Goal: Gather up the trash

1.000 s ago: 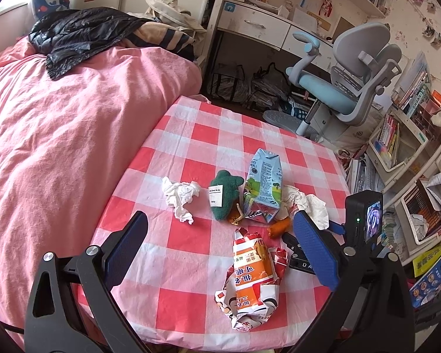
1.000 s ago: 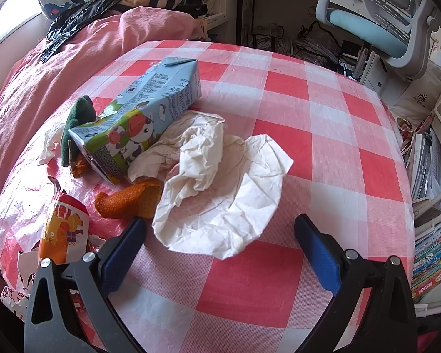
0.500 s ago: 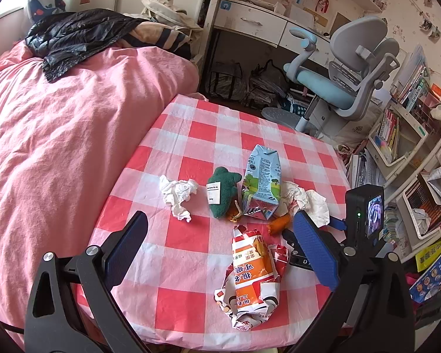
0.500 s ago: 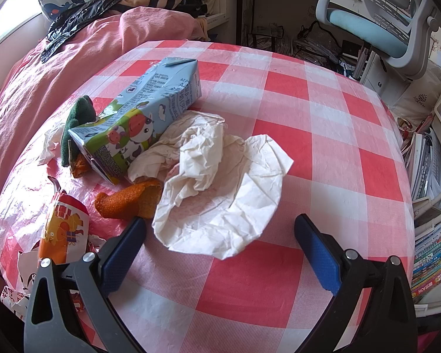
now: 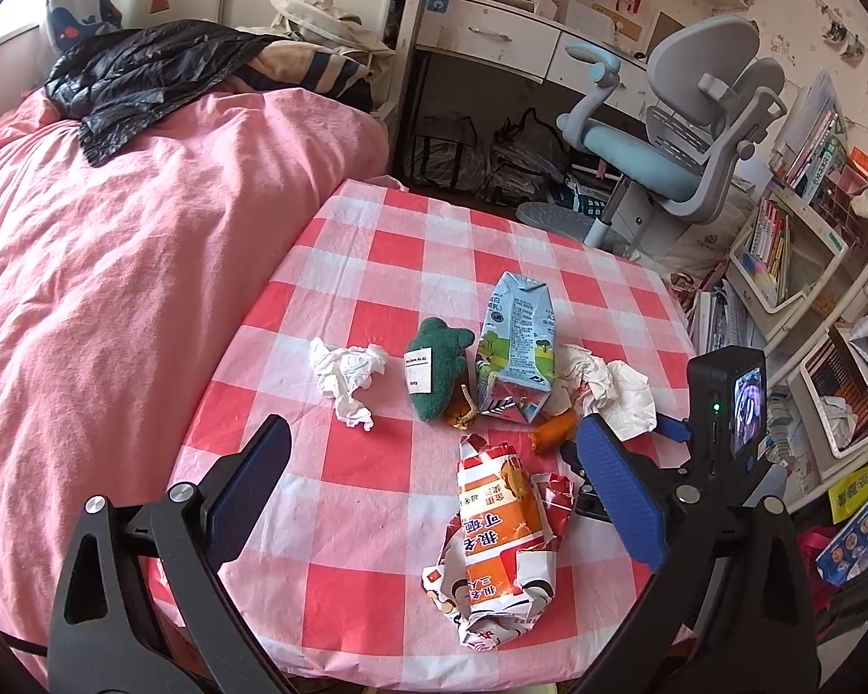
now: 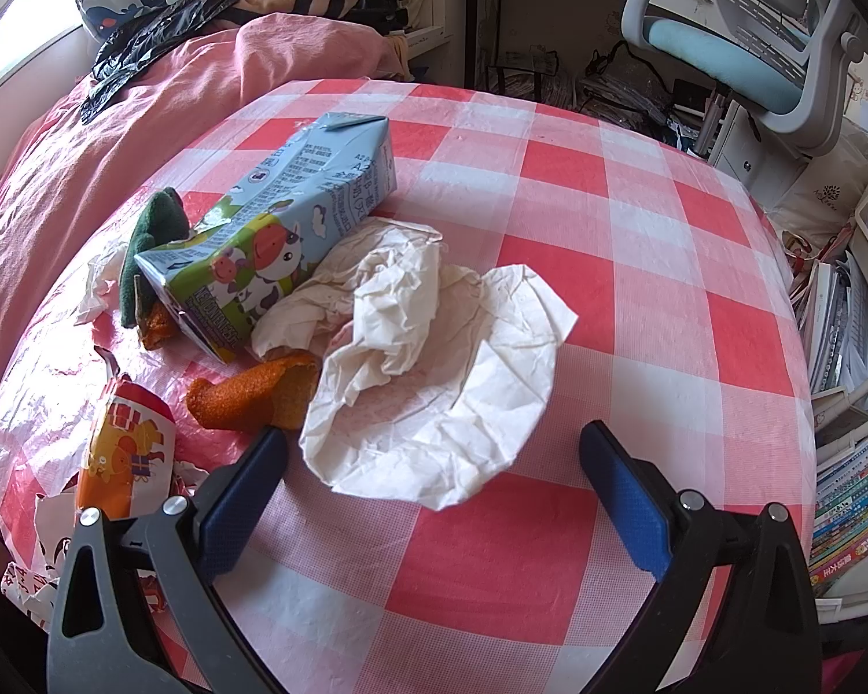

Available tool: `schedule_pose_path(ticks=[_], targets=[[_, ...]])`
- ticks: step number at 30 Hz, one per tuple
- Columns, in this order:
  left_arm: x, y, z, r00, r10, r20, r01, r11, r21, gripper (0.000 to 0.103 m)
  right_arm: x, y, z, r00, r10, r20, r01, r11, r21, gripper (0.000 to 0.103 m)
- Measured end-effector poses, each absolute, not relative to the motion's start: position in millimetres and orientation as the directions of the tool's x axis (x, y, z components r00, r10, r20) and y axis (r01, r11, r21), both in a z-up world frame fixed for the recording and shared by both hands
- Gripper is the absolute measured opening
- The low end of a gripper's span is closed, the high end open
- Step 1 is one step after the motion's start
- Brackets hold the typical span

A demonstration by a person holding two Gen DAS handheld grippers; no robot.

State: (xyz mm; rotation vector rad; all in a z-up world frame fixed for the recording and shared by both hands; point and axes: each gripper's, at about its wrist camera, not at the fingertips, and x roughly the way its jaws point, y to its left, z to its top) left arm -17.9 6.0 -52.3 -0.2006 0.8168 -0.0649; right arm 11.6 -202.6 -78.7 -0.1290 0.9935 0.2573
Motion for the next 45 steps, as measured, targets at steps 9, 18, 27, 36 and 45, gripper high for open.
schedule_pose_path(ticks=[9,18,27,36,45], targets=[[-14.6,18.0,-53.5,0.684,-0.119,-0.720,-0.065,0.973,-0.223,0.096,11.5,-202.7,-78.7,0.519,0.155,-0.841,-0.273,0.962,0.010,0.096],[-9.6,32.4,-63.4,0.663,-0.081,-0.744,-0.143,0.962,-0.231,0.096,11.5,-202.8,-78.7,0.518,0.156,-0.841,-0.273,0.962,0.010,0.096],[1.2,60.5,-78.6,0.630,-0.074,-0.773,-0.256,0.920,-0.297,0.096,11.7,-202.7,-78.8,0.518,0.156,-0.841,-0.274,0.962,0.010,0.096],[6.1,98.6,-88.3,0.624,-0.055,-0.780,-0.379,0.851,-0.363,0.096,10.0,-202.7,-76.9,0.482,0.143,-0.865,-0.257,0.966,0.017,0.096],[30.3,109.9,-92.6,0.607,-0.007,-0.795,-0.384,0.873,-0.301,0.095,0.3,-223.4,-37.2,0.535,0.292,-0.793,-0.259,0.950,0.175,0.096]])
